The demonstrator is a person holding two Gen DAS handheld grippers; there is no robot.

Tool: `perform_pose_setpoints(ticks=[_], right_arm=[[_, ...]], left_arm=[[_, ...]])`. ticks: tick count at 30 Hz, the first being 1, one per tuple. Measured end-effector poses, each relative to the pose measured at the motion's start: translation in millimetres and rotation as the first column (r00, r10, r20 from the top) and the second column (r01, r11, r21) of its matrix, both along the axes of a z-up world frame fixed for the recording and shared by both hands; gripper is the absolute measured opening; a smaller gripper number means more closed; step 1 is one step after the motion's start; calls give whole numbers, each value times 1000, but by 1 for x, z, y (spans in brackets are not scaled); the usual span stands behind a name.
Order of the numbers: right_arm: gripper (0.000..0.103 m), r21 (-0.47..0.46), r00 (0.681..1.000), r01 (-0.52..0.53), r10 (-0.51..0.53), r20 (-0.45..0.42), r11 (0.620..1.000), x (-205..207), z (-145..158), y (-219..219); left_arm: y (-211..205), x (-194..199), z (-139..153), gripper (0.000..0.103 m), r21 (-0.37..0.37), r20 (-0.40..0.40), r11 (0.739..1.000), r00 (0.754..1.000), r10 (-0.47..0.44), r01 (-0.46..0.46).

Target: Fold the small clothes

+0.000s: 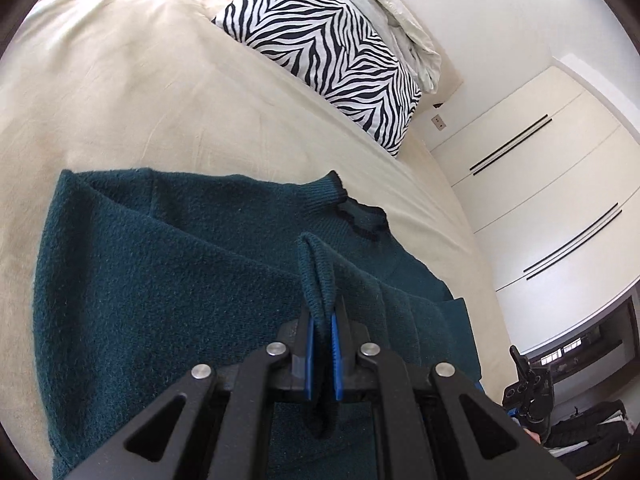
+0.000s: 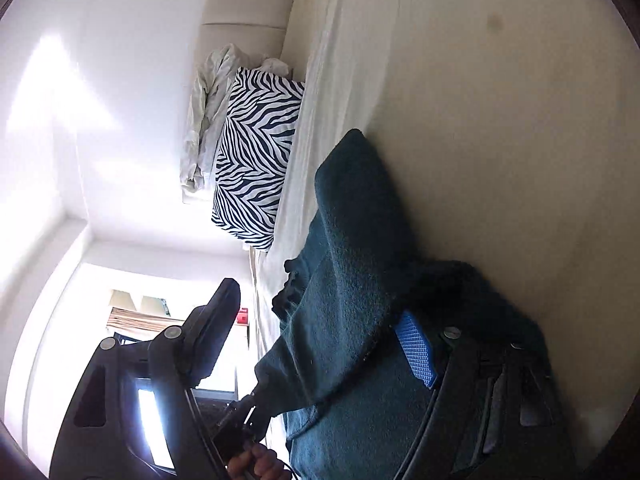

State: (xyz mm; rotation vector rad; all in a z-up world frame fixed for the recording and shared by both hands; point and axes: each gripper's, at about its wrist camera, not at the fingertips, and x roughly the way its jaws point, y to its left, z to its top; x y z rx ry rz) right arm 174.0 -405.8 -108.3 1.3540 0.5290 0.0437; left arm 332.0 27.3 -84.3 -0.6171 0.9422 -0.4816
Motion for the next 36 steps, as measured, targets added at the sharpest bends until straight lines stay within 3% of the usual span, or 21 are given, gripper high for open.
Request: perform_pose_setpoints(ticks=[2,13,17,19,21,24,26,31,36], right_arm=[[64,4,1000,9,-9,4,1000,-1,-3,-1],[65,-31,999,16,-17,-41,999,-19,5,-2],[68,-117,993,-35,21,-115,993,-33,35,1],[68,-162,995,-61,47,-87,985,-38,58,1],[74,-172,992,-113,101,-75,979,-26,71,0],[74,-177,982,-181,168,-86,967,10,73,-5],[74,-138,968,-238,224,-110,961,41,61,-9],[74,-62,959,-241,228,-170,969,107,22,-30],[73,45,957,-234,239,-165,971,132,-1,-48]], left_arm=[[6,0,-7,8,-3,-13,1000,1000,23,-23],[7,1,-27,11,11,-37,1000,999,-2,3],[7,2,-31,12,11,-30,1000,999,-12,12],[7,3,-33,12,10,-26,1000,1000,-11,12],[7,3,-35,12,3,-22,1000,1000,-6,6],[8,4,-36,12,-8,-22,1000,1000,-5,5],[8,2,-38,12,-12,-15,1000,1000,-9,9],[9,0,-41,12,-26,4,1000,1000,-12,12],[8,1,-43,12,-22,9,1000,1000,-18,19]])
